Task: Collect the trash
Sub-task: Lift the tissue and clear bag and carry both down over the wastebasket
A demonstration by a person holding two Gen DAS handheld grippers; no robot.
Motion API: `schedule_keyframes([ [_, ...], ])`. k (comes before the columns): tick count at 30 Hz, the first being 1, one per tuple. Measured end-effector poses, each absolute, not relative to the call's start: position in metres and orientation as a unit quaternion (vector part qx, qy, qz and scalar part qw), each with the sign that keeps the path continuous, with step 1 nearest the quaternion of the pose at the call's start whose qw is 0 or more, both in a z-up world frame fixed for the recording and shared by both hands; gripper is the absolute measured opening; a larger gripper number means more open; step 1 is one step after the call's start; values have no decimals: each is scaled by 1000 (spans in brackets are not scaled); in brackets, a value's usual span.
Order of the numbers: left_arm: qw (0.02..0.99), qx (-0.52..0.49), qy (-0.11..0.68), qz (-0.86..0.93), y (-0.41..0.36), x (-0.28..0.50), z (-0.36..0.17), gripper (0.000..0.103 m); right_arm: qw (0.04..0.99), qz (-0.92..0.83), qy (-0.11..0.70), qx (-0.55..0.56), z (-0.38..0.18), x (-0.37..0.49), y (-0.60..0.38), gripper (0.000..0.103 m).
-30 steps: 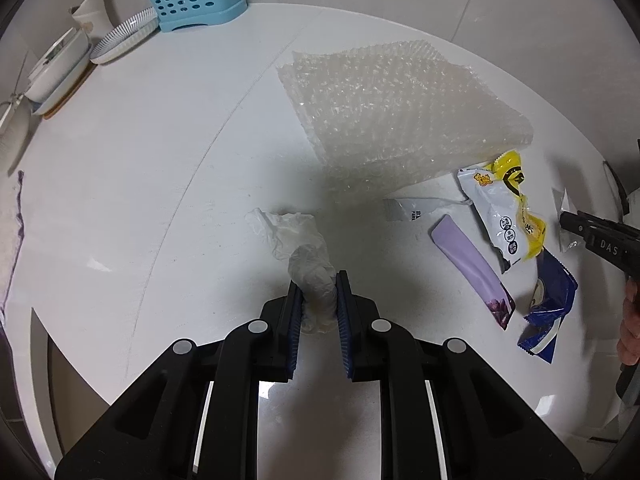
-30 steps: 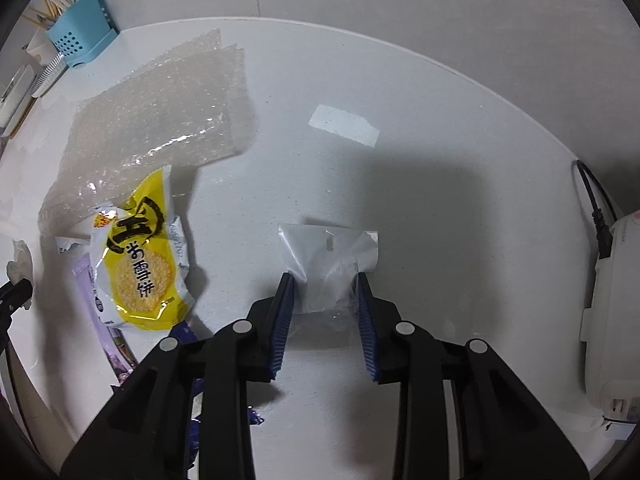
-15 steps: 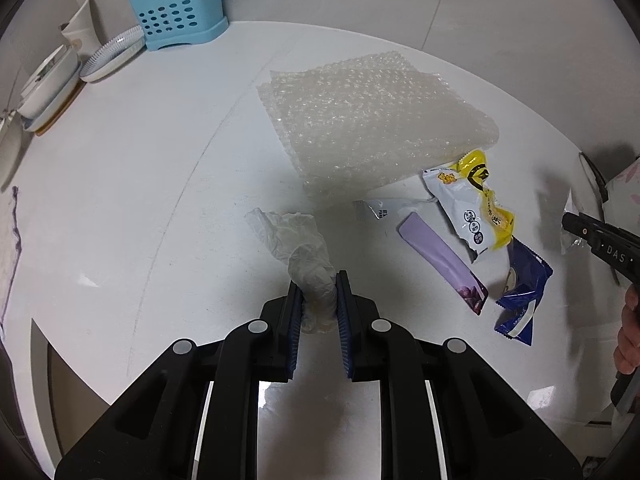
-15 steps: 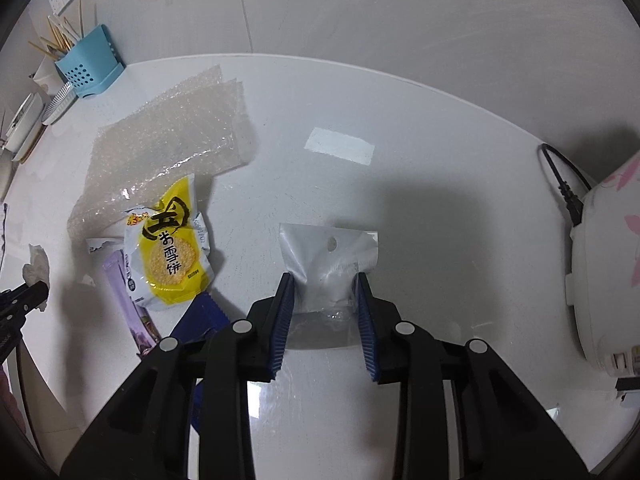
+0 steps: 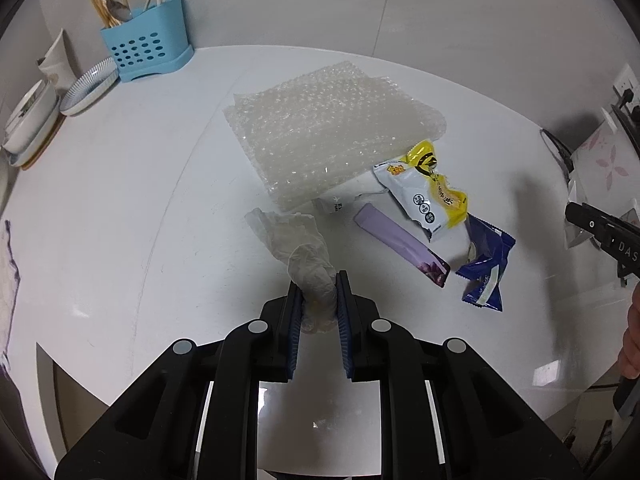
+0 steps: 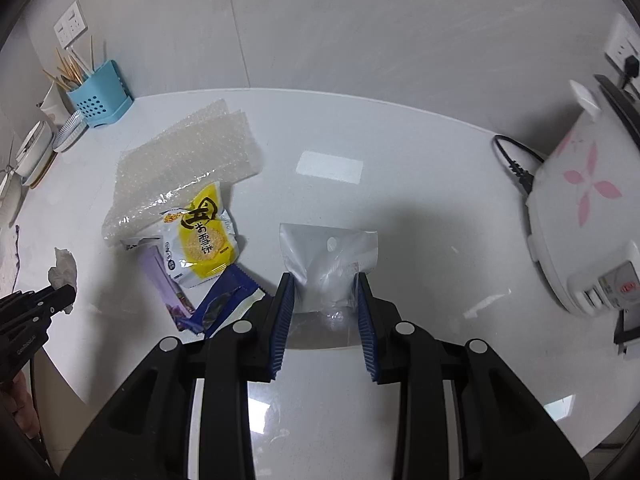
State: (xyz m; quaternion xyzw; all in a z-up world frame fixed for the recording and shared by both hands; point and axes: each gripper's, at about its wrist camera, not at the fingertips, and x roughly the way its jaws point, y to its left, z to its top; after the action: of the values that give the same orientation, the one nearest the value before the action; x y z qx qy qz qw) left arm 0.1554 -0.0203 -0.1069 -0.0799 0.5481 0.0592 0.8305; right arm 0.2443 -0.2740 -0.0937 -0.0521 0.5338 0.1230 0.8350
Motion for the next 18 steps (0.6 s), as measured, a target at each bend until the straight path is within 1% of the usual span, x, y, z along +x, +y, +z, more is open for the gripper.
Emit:
schedule_keyframes([
  [11,839,-63,540,16,-23,127,-93,16,851,99,515,-25,-70,183,-276,29],
  [18,849,-49,526,-11,-19,94,-80,16,861,83,501,-17,-61,141,-263,29],
])
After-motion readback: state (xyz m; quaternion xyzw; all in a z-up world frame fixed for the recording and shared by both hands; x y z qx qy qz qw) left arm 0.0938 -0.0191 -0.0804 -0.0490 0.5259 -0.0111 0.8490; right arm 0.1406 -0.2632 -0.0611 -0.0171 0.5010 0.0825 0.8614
